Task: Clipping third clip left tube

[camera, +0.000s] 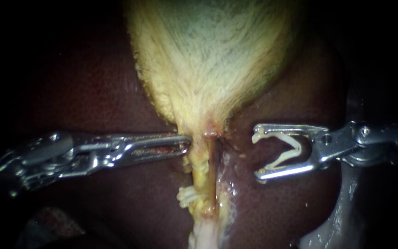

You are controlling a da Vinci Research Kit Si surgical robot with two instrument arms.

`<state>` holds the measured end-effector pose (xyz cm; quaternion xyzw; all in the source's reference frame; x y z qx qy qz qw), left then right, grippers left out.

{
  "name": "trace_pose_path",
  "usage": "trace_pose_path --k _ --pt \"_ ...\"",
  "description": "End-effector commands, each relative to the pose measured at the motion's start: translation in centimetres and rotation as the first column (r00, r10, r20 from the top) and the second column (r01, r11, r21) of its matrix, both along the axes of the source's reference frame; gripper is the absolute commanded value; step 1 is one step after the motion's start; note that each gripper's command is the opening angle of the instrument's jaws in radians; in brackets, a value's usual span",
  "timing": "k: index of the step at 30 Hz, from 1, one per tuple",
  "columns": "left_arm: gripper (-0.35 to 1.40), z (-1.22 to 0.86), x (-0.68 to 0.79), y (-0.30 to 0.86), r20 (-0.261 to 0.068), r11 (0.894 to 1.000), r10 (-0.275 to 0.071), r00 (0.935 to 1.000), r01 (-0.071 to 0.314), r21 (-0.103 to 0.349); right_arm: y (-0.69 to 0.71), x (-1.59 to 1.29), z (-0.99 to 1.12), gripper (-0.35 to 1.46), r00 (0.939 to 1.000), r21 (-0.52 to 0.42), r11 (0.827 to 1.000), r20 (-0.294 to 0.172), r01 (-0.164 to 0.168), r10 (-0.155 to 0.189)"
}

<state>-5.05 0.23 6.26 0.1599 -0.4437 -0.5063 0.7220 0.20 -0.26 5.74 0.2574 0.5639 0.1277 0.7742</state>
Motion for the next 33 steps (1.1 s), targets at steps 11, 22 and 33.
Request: trace_pose_path --k 11,22,33 --pt "-0.35 -0.10 0.29 0.02 0.000 1.000 0.001 1.0000 -0.001 0.001 -0.13 0.31 0.14 0.60 0.9999 -0.004 1.000 -0.006 0.010 -0.010" --pt "-0.35 -0.22 0.70 -0.01 -0.012 1.000 -0.009 0.9999 0.009 -0.005 -0.40 0.89 0.54 0.60 0.9995 0.004 1.000 -0.014 0.029 -0.029" --pt "-0.35 -0.34 0.78 -0.05 -0.013 1.000 -0.010 0.9999 0.010 -0.004 -0.54 1.23 0.99 0.60 0.9990 0.031 0.999 -0.013 0.043 -0.043"
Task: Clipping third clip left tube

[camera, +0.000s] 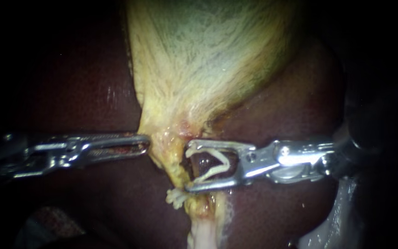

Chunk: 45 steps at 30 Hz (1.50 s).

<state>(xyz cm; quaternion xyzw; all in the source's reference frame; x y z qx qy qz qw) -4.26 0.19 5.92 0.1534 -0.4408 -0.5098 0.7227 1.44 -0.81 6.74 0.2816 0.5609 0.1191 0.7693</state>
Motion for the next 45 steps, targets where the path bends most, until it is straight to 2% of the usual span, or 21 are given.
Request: trace_pose_path --k 1,13,23,33,45 --pt "-0.35 -0.01 0.01 0.00 0.000 1.000 0.000 1.0000 0.000 0.001 -0.01 0.02 0.04 0.60 1.0000 0.003 1.000 -0.001 -0.001 0.001" --pt "-0.35 -0.16 0.03 -0.01 -0.002 1.000 -0.005 1.0000 0.005 0.004 -0.09 0.16 0.24 0.60 0.9999 0.020 1.000 0.001 0.012 -0.012" --pt "-0.35 -0.19 -0.02 0.00 -0.001 1.000 -0.009 1.0000 0.009 0.004 -0.24 0.40 0.38 0.60 0.9995 0.033 0.999 -0.003 0.031 -0.030" --pt "-0.35 -0.20 -0.07 0.01 -0.003 1.000 -0.012 0.9999 0.012 0.004 -0.26 0.56 0.38 0.60 0.9997 0.038 0.999 0.002 0.025 -0.025" --pt "-0.35 -0.20 -0.11 0.01 -0.004 1.000 -0.014 0.9999 0.014 0.003 -0.24 0.62 0.37 0.60 0.9997 0.039 0.999 0.003 0.023 -0.023"
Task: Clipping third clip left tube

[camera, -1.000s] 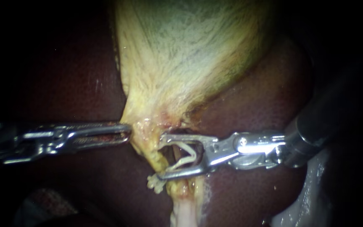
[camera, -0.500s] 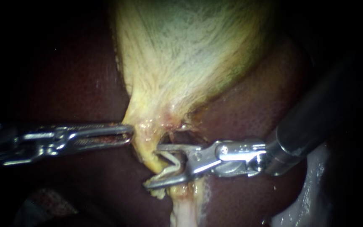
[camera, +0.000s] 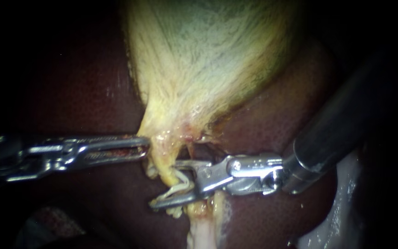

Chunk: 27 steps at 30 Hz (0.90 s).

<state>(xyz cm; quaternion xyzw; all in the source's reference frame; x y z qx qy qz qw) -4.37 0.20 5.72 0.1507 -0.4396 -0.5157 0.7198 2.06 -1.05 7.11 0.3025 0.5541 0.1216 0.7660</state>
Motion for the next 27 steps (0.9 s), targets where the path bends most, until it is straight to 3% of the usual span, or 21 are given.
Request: trace_pose_path --k 1,6,12,27 --pt "-0.35 0.00 0.00 0.00 0.000 1.000 0.000 1.0000 0.000 0.000 0.00 -0.01 -0.01 0.59 1.0000 0.006 1.000 0.002 -0.001 0.001" --pt "-0.35 0.01 0.00 0.00 0.000 1.000 0.000 1.0000 0.000 0.000 0.00 -0.06 -0.08 0.58 1.0000 0.028 1.000 0.001 0.006 -0.006" --pt "-0.35 0.01 0.00 0.00 0.000 1.000 0.000 1.0000 0.000 0.000 -0.03 -0.10 -0.16 0.53 0.9970 0.075 0.994 -0.028 0.074 -0.072" --pt "-0.35 0.02 -0.01 0.01 0.000 1.000 0.000 1.0000 0.000 0.000 0.22 -0.14 -0.29 0.48 0.9995 0.090 0.995 -0.005 0.032 -0.032"
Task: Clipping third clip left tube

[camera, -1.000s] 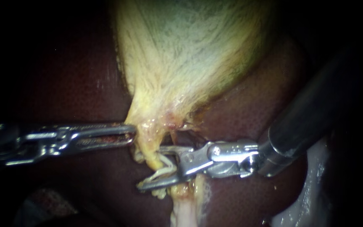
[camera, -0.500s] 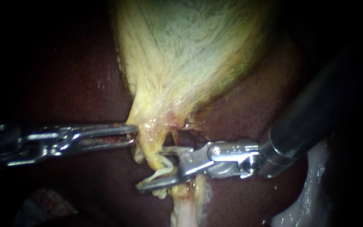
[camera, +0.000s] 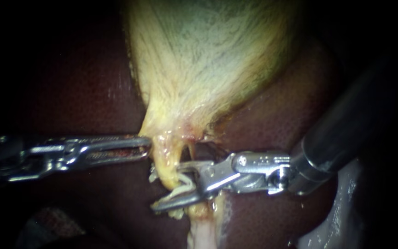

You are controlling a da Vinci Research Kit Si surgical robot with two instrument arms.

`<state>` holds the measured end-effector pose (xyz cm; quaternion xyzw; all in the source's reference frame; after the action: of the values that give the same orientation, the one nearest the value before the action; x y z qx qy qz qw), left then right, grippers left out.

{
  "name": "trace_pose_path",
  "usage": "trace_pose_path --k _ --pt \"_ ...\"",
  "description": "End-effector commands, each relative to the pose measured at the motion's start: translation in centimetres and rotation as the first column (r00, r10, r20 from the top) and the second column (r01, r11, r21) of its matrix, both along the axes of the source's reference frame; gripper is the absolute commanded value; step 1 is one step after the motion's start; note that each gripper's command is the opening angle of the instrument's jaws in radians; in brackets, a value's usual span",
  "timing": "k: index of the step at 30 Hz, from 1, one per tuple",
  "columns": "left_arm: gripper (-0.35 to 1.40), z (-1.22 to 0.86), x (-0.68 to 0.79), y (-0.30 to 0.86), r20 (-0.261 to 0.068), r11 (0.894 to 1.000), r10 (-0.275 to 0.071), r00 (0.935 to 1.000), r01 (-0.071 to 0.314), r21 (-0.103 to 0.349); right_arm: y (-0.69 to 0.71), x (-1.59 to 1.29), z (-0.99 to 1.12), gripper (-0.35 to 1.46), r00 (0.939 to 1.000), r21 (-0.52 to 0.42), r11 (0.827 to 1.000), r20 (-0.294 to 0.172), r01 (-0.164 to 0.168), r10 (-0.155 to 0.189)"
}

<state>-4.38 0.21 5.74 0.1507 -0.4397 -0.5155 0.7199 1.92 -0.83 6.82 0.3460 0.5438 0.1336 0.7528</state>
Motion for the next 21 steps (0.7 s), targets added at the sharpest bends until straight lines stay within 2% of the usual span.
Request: trace_pose_path --k 1,8,10,12,14,21 --pt "-0.35 0.00 0.00 0.00 -0.001 1.000 -0.001 1.0000 0.001 0.000 0.01 0.00 -0.01 0.48 1.0000 0.000 1.000 -0.001 -0.001 0.001" --pt "-0.35 0.00 -0.01 0.00 -0.001 1.000 -0.001 1.0000 0.001 0.000 0.03 -0.02 -0.01 0.36 0.9997 0.049 0.999 0.020 -0.014 0.013" --pt "-0.35 0.01 -0.01 0.00 -0.001 1.000 -0.001 1.0000 0.001 0.000 0.03 -0.04 0.00 0.18 0.9996 0.066 0.998 0.024 -0.018 0.016" --pt "-0.35 0.01 -0.02 0.00 -0.001 1.000 -0.001 1.0000 0.001 0.000 0.05 -0.10 0.02 -0.18 0.9996 0.066 0.998 0.023 -0.016 0.014" --pt "-0.35 0.01 -0.02 0.00 -0.001 1.000 -0.001 1.0000 0.001 0.000 0.07 -0.14 0.05 -0.35 0.9993 0.062 0.998 0.029 -0.023 0.021" --pt "-0.35 0.02 -0.02 0.01 -0.001 1.000 -0.001 1.0000 0.001 0.000 0.11 -0.19 0.10 -0.35 0.9984 0.053 0.998 0.054 -0.022 0.019"
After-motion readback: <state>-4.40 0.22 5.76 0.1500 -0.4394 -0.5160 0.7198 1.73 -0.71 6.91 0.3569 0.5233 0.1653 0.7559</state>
